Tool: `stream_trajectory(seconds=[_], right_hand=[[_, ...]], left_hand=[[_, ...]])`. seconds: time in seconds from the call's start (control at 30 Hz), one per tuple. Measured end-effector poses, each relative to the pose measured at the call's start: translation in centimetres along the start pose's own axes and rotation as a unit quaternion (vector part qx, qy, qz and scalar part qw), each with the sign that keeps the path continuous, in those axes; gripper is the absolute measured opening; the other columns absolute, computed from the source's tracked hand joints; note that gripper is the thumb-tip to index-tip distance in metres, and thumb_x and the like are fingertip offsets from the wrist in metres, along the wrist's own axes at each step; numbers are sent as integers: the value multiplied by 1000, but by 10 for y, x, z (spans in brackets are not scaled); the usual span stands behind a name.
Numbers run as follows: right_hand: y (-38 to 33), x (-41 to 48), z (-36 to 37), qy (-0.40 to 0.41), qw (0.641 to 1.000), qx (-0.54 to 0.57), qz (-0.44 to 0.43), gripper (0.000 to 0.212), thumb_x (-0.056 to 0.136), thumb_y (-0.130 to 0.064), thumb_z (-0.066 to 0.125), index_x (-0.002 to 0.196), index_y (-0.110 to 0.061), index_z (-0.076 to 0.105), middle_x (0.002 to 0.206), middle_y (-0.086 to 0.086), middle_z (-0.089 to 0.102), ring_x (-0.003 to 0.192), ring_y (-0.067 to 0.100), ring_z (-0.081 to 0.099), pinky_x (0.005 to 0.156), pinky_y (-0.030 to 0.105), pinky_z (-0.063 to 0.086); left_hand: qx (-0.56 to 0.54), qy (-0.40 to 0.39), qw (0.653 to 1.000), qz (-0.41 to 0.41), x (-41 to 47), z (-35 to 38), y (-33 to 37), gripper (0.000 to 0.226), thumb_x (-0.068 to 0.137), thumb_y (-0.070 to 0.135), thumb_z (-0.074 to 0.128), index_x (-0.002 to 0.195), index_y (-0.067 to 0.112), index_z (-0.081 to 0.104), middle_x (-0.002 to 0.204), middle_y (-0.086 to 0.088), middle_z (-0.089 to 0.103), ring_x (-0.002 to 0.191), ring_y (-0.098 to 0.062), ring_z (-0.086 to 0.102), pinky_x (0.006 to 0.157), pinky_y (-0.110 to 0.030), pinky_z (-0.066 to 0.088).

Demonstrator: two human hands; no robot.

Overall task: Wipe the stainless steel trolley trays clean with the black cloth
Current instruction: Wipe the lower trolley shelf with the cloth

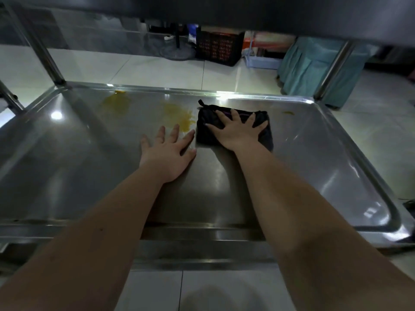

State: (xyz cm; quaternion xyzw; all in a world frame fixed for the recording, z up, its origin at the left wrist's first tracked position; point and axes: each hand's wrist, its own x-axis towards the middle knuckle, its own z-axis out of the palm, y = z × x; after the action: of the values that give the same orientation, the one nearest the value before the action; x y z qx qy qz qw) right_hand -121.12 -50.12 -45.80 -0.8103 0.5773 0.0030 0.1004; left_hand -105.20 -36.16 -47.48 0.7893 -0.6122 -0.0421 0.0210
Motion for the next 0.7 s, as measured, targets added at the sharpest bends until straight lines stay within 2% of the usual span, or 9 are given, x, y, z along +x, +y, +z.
stream_trajectory(seconds=[0.13,0.27,0.43,0.53,0.6,0.7], right_hand=[[7,5,1,4,1000,-1,-23,84,70,-93,12,147,-59,9,164,-10,6,146,45,-9,103,73,-16],[56,3,-12,6,1000,-10,-19,83,71,-93,12,147,-59,10,164,-14,7,148,42,-4,108,71,-13],[150,6,-37,-3,993,2,115,81,75,-92,18,147,-58,11,163,-14,6,148,41,-2,110,70,-9],[164,5,-41,-12,985,5,171,82,74,-93,18,148,-58,8,164,-14,2,148,42,-5,109,72,-10],[140,6,-37,-11,988,20,155,84,72,-94,17,147,-58,7,164,-14,0,147,44,-7,107,73,-12],[71,2,-19,-10,1000,8,28,85,71,-94,16,148,-57,9,164,-13,1,146,46,-6,106,72,-13]], left_hand=[[2,-7,1000,-2,2,-3,0,55,89,76,7,141,66,-9,164,11,-9,151,-25,-8,112,-66,-1],[-7,-13,1000,-6,0,-6,1,63,82,83,6,141,66,-7,164,11,-8,151,-25,-8,113,-64,-1],[0,-16,1000,-7,2,-7,2,67,78,85,2,142,65,-6,164,11,-8,151,-24,-8,114,-63,-1],[7,-12,1000,-8,2,-6,4,68,78,84,0,143,64,-7,164,10,-8,151,-25,-8,114,-64,-2],[18,-10,1000,-10,2,-6,6,65,83,81,2,144,62,-6,164,9,-7,151,-26,-7,114,-64,0],[20,-11,1000,-12,0,-9,10,61,89,77,8,146,61,-4,164,8,-6,151,-26,-6,114,-64,1]])
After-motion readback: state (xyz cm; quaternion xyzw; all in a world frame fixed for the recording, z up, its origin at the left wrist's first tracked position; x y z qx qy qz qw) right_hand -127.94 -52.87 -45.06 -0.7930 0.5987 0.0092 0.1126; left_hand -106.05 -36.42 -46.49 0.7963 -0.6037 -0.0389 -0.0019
